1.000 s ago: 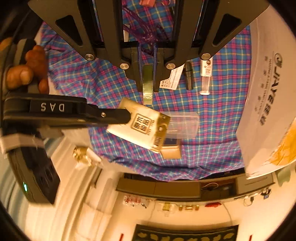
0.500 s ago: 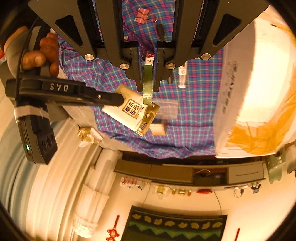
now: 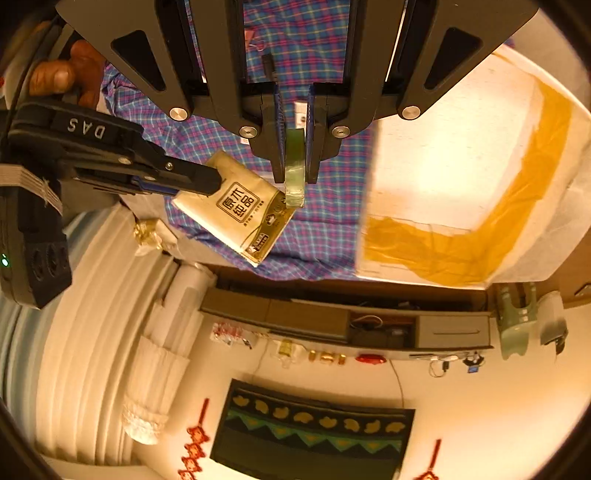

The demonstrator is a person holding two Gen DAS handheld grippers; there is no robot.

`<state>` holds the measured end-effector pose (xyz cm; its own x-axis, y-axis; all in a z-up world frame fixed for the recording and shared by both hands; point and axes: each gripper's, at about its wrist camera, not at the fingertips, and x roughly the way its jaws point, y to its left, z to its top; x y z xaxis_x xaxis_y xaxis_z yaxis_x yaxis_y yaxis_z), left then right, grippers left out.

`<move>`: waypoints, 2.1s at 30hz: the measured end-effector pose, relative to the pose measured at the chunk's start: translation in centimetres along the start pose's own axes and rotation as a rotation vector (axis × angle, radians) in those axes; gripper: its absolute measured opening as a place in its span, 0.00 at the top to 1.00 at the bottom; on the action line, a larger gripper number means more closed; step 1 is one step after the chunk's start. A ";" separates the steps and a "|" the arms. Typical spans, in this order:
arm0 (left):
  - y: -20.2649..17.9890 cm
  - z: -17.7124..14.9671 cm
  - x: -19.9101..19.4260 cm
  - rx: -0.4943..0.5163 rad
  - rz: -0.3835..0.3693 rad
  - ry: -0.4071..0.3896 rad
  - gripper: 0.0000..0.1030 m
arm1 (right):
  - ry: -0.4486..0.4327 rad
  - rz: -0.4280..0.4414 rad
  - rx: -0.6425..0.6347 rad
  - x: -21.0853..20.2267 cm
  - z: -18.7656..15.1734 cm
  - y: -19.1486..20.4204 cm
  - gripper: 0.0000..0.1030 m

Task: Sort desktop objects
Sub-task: 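Carry the cream box and green tape roll over the white cardboard box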

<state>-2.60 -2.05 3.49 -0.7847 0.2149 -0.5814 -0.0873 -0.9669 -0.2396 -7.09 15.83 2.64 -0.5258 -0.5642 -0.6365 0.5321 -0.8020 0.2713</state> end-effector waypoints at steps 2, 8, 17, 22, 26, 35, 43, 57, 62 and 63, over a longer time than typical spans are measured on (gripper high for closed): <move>0.9 0.1 -0.5 -0.012 0.009 -0.006 0.91 | -0.010 -0.005 -0.021 -0.2 0.1 1.4 0.77; 3.3 0.4 -1.6 -0.051 0.020 -0.019 0.90 | -0.014 -0.024 -0.073 0.2 0.3 5.0 0.77; 7.3 1.5 -1.6 -0.153 0.030 -0.019 0.90 | 0.001 -0.023 -0.097 2.5 2.2 8.7 0.77; 9.6 2.4 -1.1 -0.207 0.031 0.001 0.91 | 0.013 -0.032 -0.137 3.9 3.5 10.5 0.77; 11.5 3.0 -0.4 -0.248 0.037 0.015 0.91 | 0.032 -0.038 -0.168 5.4 4.3 11.4 0.77; 14.1 3.7 1.2 -0.287 0.084 0.058 0.90 | 0.087 -0.045 -0.210 9.2 6.2 12.4 0.77; 16.1 4.2 2.0 -0.332 0.099 0.077 0.90 | 0.134 -0.038 -0.232 12.1 7.3 13.2 0.77; 19.2 4.9 4.4 -0.479 0.077 0.117 0.91 | 0.227 -0.099 -0.289 16.4 8.9 13.1 0.78; 20.0 5.3 5.5 -0.505 0.107 0.131 0.91 | 0.271 -0.128 -0.318 18.4 9.4 12.8 0.78; 20.1 5.4 5.7 -0.505 0.118 0.133 0.90 | 0.281 -0.131 -0.318 18.7 9.5 12.7 0.78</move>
<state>-12.15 -21.04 -0.41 -0.6841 0.1560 -0.7125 0.3285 -0.8063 -0.4919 -16.52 -6.77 1.04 -0.4252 -0.3514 -0.8341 0.6738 -0.7382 -0.0325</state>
